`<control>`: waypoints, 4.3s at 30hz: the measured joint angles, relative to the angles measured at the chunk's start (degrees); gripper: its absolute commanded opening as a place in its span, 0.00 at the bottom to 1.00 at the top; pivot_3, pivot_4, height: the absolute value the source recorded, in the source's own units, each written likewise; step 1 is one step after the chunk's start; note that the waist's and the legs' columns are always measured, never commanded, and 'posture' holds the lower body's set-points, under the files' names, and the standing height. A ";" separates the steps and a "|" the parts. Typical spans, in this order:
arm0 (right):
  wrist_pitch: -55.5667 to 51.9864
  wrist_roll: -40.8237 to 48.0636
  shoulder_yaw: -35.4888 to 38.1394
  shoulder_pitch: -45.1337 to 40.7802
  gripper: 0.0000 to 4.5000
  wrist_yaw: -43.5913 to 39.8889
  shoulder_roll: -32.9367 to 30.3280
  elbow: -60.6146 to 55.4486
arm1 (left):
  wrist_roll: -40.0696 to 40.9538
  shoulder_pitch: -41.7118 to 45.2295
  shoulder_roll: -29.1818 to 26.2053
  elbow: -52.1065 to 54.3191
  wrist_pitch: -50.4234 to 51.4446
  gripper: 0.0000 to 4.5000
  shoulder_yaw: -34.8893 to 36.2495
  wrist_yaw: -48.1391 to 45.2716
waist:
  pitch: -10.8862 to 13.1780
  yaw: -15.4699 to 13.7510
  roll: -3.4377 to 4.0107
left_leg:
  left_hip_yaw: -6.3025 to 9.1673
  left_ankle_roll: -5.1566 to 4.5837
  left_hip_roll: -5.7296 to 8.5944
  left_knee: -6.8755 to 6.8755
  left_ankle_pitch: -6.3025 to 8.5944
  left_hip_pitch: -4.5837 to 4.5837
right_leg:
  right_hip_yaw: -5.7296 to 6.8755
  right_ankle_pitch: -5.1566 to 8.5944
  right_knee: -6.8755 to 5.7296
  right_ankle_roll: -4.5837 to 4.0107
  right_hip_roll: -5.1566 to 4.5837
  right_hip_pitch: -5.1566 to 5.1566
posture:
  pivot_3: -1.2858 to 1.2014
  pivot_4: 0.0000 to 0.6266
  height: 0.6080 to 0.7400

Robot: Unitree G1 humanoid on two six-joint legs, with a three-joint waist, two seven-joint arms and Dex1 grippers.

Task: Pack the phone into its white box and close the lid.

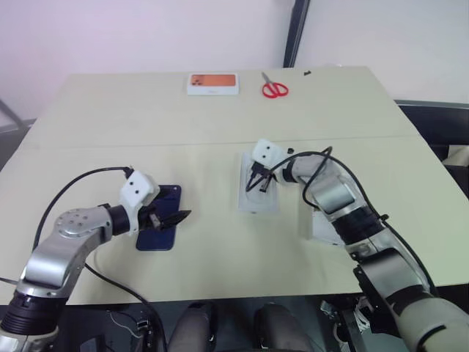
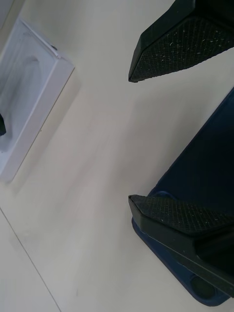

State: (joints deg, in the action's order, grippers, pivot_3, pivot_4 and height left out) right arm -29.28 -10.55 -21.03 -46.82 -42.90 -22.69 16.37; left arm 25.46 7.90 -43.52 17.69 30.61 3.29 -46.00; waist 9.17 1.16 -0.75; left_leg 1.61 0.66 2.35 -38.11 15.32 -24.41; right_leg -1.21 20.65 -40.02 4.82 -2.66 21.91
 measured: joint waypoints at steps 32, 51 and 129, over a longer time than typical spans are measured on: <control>-1.19 9.93 0.77 19.62 0.33 -15.84 -14.92 -30.18 | 0.70 -1.35 -3.06 7.27 1.14 0.87 -3.29 -8.59 | 0.01 -0.41 0.02 | 0.03 -0.19 -0.01 -0.01 0.11 0.02 | 0.01 0.01 0.13 -0.01 -0.01 -0.14 | 0.52 0.24 1.00; 1.37 14.55 1.40 26.70 0.16 -20.33 -21.00 -40.88 | 0.11 -3.38 -2.79 5.32 1.15 0.87 1.05 -6.69 | 0.01 -0.42 0.02 | 0.05 -0.22 -0.02 -0.03 0.13 0.07 | 0.02 0.01 0.15 -0.01 -0.01 -0.22 | 0.52 0.24 1.00; 15.01 -6.99 -14.85 -0.18 0.01 -5.82 17.50 6.16 | 54.35 12.78 19.59 -13.15 61.28 1.00 26.92 53.39 | -0.66 0.19 0.23 | 0.24 0.14 0.18 0.22 -0.03 1.04 | 0.04 0.01 0.10 0.00 -0.08 -0.71 | 0.52 0.24 1.00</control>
State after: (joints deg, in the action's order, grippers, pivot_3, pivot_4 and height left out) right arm -14.27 -17.54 -35.88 -47.01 -48.73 -5.19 22.53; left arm 79.81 20.68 -23.93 4.55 91.89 30.21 7.39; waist 8.52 1.35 -0.52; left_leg 1.85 0.81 2.53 -37.90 15.28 -23.37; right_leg -1.17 20.66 -39.92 4.82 -2.74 21.21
